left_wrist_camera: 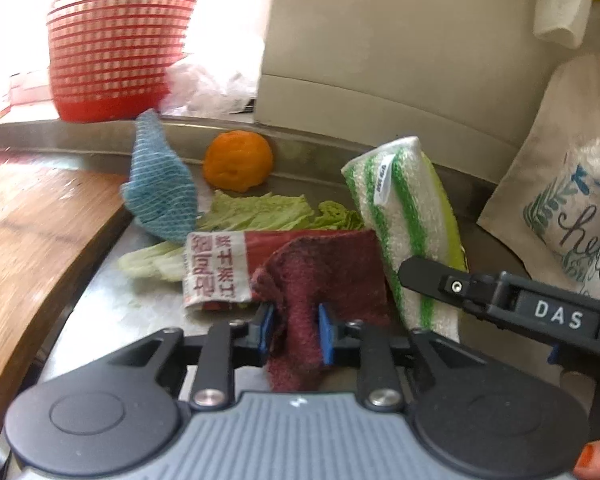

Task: Collect trash
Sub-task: 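Grasp the dark red scouring pad with the left tool while the right tool holds the sponge, then carry the scouring pad and sponge down over the red bin with both tools, then open both tools to drop the pad and sponge into the bin, then move both open tools back up to the trash pile on the counter, then grasp the cabbage leaves with the right tool while the left tool grasps the blue mesh cloth and orange peel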

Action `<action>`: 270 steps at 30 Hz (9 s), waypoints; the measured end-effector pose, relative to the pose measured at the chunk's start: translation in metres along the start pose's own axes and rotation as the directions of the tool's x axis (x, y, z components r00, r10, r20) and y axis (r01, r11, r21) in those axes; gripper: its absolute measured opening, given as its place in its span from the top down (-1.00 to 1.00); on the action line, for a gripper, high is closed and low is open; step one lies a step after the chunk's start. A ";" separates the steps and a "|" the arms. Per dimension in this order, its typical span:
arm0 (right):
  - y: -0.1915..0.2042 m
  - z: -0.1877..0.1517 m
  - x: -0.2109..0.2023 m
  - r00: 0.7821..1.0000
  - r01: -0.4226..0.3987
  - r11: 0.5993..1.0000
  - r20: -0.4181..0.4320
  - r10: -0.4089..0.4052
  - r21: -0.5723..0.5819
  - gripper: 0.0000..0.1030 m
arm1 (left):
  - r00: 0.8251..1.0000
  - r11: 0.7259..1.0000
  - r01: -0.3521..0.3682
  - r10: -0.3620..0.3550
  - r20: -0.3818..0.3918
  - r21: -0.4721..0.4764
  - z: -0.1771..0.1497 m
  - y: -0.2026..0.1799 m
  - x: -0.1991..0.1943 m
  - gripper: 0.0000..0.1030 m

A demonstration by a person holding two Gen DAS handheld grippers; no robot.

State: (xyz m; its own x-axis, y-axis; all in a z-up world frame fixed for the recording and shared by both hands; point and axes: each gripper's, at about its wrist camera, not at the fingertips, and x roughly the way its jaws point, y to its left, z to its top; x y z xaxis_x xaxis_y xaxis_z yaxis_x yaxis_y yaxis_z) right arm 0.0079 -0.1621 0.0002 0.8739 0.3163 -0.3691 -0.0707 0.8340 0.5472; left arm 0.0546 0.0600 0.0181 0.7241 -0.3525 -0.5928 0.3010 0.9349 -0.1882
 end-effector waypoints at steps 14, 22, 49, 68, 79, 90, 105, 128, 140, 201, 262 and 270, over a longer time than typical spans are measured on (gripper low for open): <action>0.014 0.001 0.006 0.999 0.023 0.996 0.027 -0.021 -0.089 0.32 | 0.996 0.984 -0.078 0.083 0.026 -0.159 -0.033 0.048 -0.092 0.64; 0.029 -0.002 0.000 0.997 0.025 0.992 0.077 -0.015 -0.123 0.40 | 0.987 0.965 -0.129 0.147 0.065 -0.227 -0.064 0.080 -0.161 0.64; 0.146 -0.048 -0.053 0.955 -0.258 0.960 -0.174 0.238 -0.104 0.49 | 0.807 0.693 -0.498 0.590 0.014 -0.521 -0.193 0.218 -0.346 0.62; 0.352 -0.175 0.042 0.623 -0.588 0.803 -0.688 0.374 -0.095 0.48 | 0.760 0.575 -0.570 0.641 -0.110 -0.587 -0.259 0.295 -0.331 0.58; 0.381 -0.240 0.103 0.571 -0.547 0.817 -0.796 0.202 -0.185 0.42 | 0.782 0.580 -0.584 0.589 -0.202 -0.568 -0.280 0.315 -0.294 0.49; 0.384 -0.260 0.110 0.581 -0.540 0.807 -0.799 0.154 -0.237 -0.10 | 0.781 0.579 -0.606 0.563 -0.270 -0.546 -0.284 0.327 -0.285 0.00; 0.375 -0.216 0.056 0.692 -0.594 0.749 -0.661 0.290 -0.293 -0.82 | 0.777 0.592 -0.587 0.603 -0.179 -0.553 -0.244 0.323 -0.310 -0.47; 0.274 -0.126 0.009 0.946 -0.284 0.901 -0.251 0.207 -0.328 -1.00 | 0.886 0.816 -0.429 0.464 -0.003 -0.387 -0.157 0.240 -0.280 -0.72; 0.184 -0.084 -0.035 0.997 -0.067 0.970 -0.051 0.056 -0.236 -1.00 | 0.922 0.878 -0.358 0.386 0.026 -0.318 -0.132 0.196 -0.258 -0.76; 0.021 0.022 -0.082 0.994 -0.033 0.998 0.103 0.039 -0.060 0.84 | 0.988 0.993 -0.112 0.107 0.107 0.036 0.007 0.049 -0.131 -0.76; -0.007 0.005 -0.050 0.989 0.137 0.987 0.072 -0.131 -0.085 0.68 | 0.999 0.999 -0.054 0.054 -0.008 0.000 0.038 0.063 -0.005 0.54; 0.001 0.004 -0.053 0.994 0.074 0.993 0.085 -0.067 -0.089 0.69 | 0.999 0.997 -0.036 0.035 -0.018 -0.073 -0.006 0.069 -0.077 0.54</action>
State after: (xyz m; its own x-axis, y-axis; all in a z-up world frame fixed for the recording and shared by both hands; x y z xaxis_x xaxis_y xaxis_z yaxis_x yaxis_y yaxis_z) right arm -0.0370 -0.1796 0.0237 0.9144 0.2204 -0.3396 -0.0481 0.8920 0.4494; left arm 0.0162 0.1513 0.0461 0.7226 -0.3191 -0.6133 0.2290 0.9475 -0.2231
